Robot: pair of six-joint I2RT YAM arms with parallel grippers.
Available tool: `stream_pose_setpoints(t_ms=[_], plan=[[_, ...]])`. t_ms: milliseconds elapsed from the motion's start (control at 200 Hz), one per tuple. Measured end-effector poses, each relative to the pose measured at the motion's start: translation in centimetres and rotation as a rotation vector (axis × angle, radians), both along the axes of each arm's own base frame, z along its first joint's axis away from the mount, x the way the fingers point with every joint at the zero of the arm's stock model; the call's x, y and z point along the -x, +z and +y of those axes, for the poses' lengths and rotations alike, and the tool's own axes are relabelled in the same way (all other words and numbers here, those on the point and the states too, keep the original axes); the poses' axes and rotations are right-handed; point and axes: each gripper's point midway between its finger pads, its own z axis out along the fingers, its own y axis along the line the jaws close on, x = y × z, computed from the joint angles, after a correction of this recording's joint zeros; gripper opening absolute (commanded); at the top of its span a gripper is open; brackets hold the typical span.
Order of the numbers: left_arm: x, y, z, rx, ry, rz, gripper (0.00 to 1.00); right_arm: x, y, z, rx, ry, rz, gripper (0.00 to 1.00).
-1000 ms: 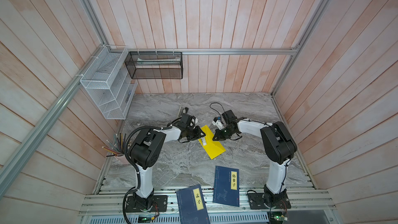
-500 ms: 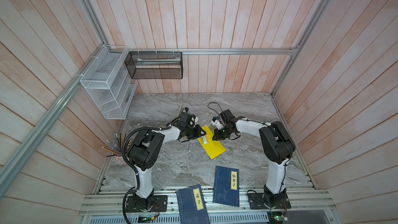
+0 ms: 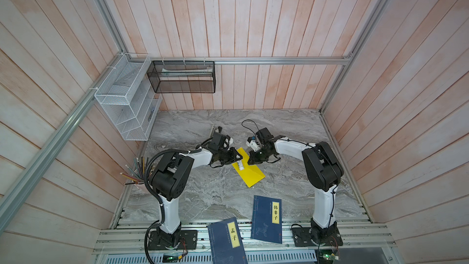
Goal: Place the letter into the envelope and seal it
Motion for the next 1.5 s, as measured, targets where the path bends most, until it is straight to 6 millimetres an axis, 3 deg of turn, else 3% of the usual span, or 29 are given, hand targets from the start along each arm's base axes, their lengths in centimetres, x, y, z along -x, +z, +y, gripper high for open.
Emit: stream_pose_setpoints(t_ms=[150,660,1010,1501], plan=[[0.2,-1.1,0.5,-0.03,0.005,0.021,0.0,0.0,0.0,0.2,0.041,0.002,0.012,0.0],[0.1,-1.4,0.4,-0.032,0.006,0.023,0.0,1.1,0.0,-0.5,0.216,-0.011,0.039,0.0],[0.2,-1.5,0.5,-0.035,0.006,0.03,0.0,0.1,-0.1,1.8,0.176,-0.003,0.064,0.0],[0.2,-1.6,0.5,-0.036,0.006,0.032,0.0,1.6,-0.3,0.4,0.168,-0.009,0.067,0.0]])
